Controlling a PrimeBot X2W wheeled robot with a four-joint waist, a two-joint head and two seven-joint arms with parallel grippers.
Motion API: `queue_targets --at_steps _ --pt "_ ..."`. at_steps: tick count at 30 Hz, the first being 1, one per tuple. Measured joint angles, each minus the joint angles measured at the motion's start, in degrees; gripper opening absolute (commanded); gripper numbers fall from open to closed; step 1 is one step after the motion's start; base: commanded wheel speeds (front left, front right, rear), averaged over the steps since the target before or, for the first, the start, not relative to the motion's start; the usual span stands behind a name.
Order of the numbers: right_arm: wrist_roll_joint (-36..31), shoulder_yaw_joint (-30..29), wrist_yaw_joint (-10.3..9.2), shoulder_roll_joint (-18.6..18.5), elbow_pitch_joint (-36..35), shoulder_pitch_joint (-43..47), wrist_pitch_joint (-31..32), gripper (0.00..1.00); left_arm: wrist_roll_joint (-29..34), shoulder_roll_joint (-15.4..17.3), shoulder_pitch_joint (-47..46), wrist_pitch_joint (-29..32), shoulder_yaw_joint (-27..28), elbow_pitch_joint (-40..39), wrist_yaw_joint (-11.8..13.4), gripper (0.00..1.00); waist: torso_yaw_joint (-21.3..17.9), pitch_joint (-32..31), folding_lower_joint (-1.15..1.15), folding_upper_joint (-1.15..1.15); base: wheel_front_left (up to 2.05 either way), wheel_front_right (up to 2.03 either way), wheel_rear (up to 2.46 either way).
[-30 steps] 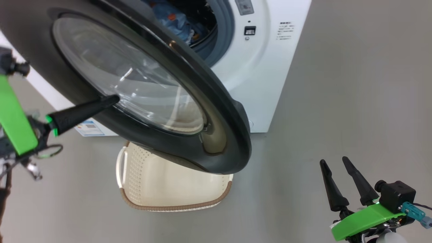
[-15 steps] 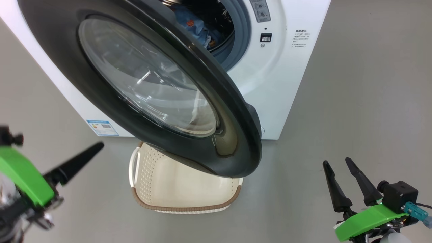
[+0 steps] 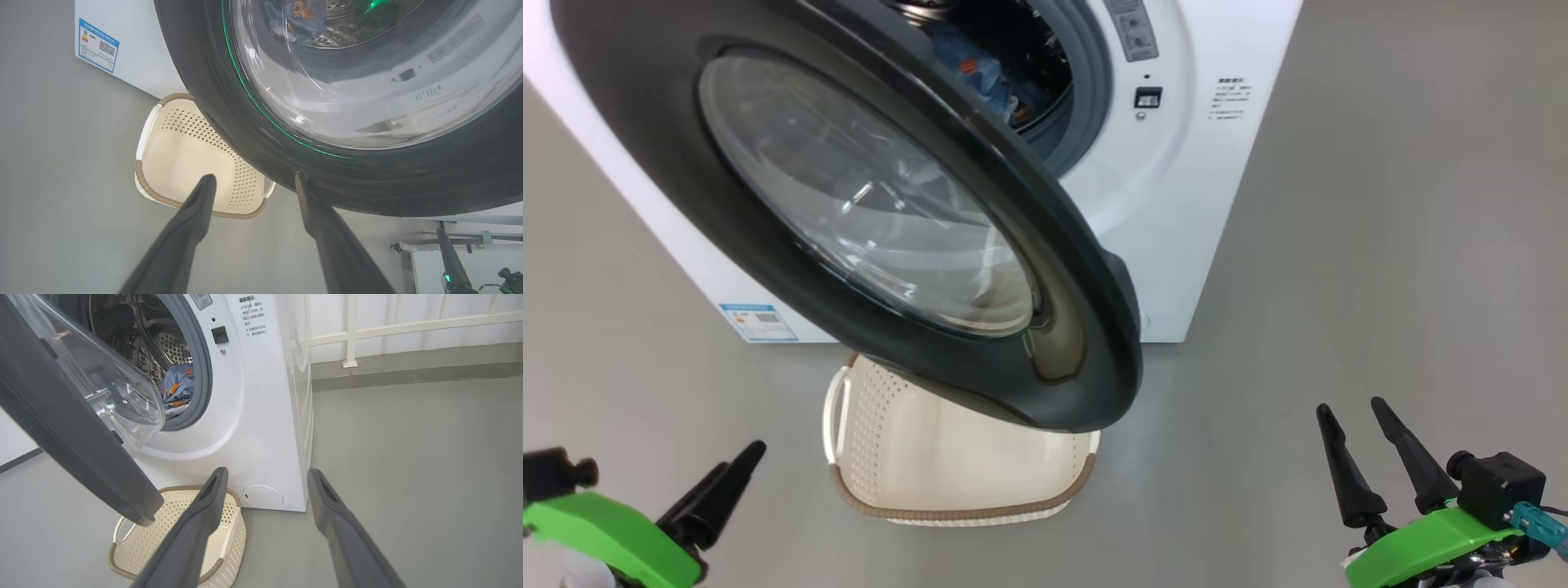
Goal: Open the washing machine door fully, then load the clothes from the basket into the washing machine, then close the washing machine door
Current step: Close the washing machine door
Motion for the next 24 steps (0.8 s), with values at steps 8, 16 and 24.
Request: queue_targets --at_steps 8,16,24 --pt "0.09 0.19 0.0 0.01 0.29 0.26 0.0 1.0 3.56 1.36 0.62 -15.83 -8.26 1.79 0.0 1.0 -2.7 -0.19 0.0 0.0 0.0 0.0 0.0" --pt "0.14 0.24 0.0 0.03 0.52 0.62 0.0 1.0 8.88 3.28 0.47 -28.46 -13.76 6.62 -0.01 1.0 -5.94 -0.56 0.0 0.0 0.0 0.0 0.0" --pt "0.14 -0.14 0.0 0.08 0.35 0.88 0.0 1.0 24.16 -1.63 -0.25 -28.94 -2.72 7.72 -0.01 1.0 -7.43 -0.75 0.0 0.0 0.0 0.0 0.0"
